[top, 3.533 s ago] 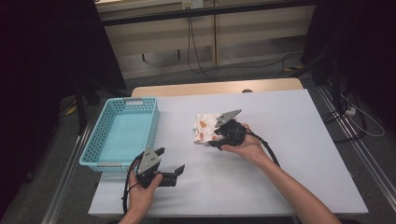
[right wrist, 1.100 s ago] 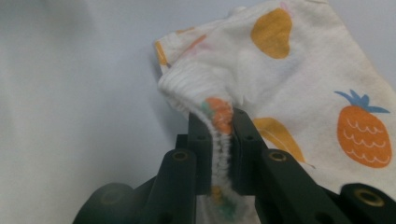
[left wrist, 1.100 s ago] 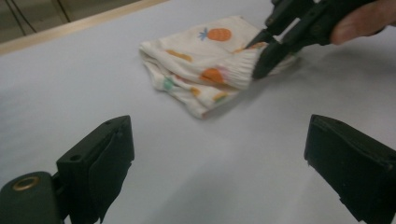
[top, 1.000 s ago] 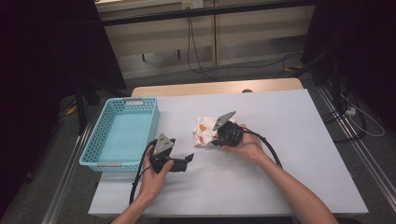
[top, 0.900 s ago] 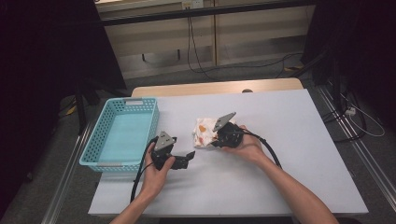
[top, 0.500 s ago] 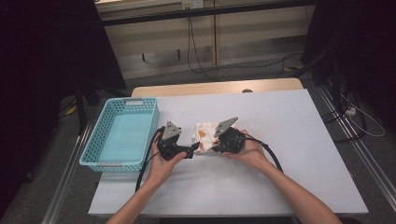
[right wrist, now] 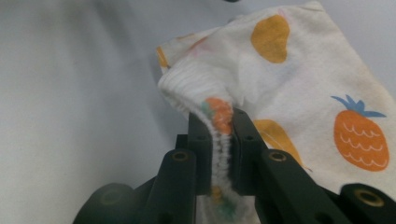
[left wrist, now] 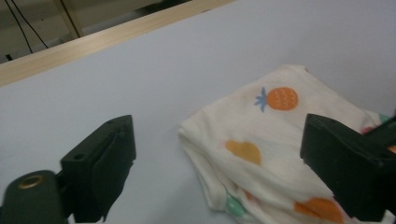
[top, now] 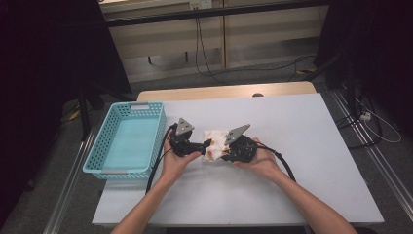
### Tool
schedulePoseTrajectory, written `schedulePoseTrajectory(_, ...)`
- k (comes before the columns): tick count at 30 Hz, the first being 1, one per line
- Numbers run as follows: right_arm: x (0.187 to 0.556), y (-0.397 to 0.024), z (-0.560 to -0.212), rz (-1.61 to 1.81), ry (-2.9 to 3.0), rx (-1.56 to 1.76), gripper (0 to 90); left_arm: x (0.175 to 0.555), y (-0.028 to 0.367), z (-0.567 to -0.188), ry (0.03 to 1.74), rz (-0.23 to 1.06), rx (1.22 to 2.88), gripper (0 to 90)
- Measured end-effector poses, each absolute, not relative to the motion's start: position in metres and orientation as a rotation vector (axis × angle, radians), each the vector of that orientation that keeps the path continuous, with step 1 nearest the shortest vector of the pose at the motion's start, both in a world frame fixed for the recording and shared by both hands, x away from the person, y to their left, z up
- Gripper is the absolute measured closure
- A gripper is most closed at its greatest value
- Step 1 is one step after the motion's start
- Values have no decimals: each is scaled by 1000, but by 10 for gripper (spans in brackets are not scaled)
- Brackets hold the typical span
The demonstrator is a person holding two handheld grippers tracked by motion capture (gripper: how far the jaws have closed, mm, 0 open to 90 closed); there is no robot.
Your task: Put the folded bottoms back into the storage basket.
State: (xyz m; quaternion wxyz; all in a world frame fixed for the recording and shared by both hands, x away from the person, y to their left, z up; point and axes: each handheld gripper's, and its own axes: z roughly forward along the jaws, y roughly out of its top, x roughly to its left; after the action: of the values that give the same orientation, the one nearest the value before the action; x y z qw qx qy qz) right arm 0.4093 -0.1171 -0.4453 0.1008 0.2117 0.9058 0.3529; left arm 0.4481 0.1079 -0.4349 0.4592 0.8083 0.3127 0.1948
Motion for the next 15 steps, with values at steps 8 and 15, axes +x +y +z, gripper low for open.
schedulePoseTrajectory(8, 407, -117, -445, 1052, 2680, 621, 811, 473, 103, -444, 849, 440, 1998, 234)
schedulePoseTrajectory(15, 404, -116, -443, 1059, 2679, 603, 811, 488, 98, -450, 872, 424, 2035, 454)
